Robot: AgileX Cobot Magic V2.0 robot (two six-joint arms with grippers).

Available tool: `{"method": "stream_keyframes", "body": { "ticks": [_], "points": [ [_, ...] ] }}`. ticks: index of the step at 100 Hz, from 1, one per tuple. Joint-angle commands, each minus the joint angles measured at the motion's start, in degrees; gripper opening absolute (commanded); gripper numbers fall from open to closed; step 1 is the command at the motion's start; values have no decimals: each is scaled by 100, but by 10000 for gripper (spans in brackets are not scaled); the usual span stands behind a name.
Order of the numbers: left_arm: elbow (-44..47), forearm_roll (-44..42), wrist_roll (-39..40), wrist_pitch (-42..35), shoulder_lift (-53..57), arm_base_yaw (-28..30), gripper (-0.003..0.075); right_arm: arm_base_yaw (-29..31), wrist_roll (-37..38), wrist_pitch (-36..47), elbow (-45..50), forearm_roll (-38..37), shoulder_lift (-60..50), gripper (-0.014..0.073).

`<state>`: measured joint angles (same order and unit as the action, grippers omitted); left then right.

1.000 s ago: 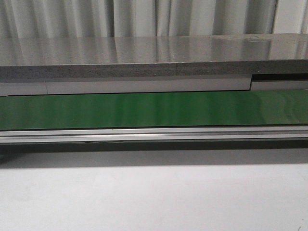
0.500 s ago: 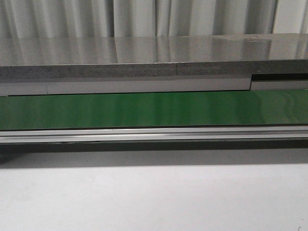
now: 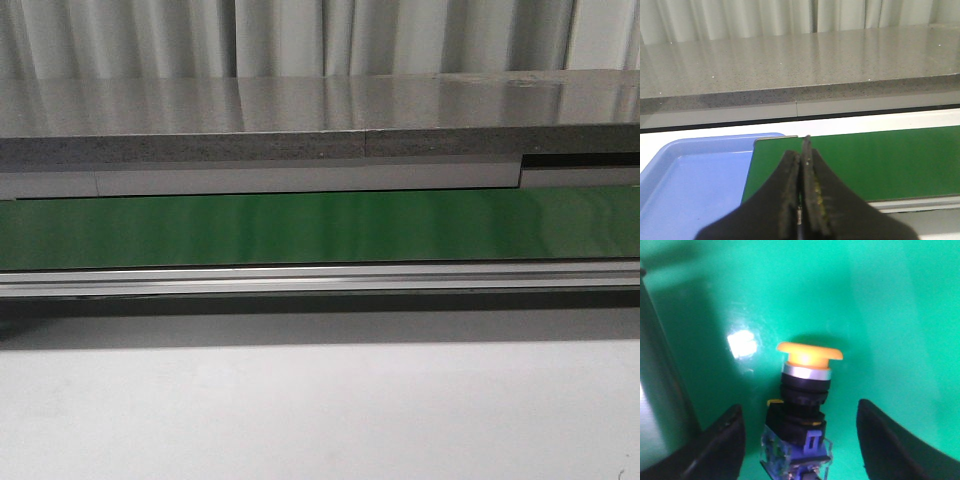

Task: Move button from left to right
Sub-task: 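Lift the push button with the right gripper toward the green tray, then release the push button into the green tray and raise the right gripper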

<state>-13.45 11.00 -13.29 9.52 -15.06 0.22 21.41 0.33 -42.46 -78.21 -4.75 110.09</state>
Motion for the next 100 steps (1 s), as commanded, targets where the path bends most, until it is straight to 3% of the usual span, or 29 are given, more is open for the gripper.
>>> {"method": "stream_keyframes", "body": {
  "ticks": [1, 30, 57, 80, 100],
  "points": [
    [-168, 69, 6, -487, -42, -41, -20, 18, 121, 195, -170, -33, -543, 486],
    [-168, 69, 6, -487, -42, -41, -20, -105, 134, 497, -170, 248, -1569, 486],
    [-168, 69, 6, -487, -42, -41, -20, -797, 129, 666, 51, 254, -2605, 486],
    [-168, 69, 6, -487, -42, -41, -20, -1398, 129, 1198, 1050, 255, -3811, 486],
    [-168, 69, 6, -487, -42, -41, -20, -1543, 129, 1819, 2360, 321, -5181, 486]
  ]
}}
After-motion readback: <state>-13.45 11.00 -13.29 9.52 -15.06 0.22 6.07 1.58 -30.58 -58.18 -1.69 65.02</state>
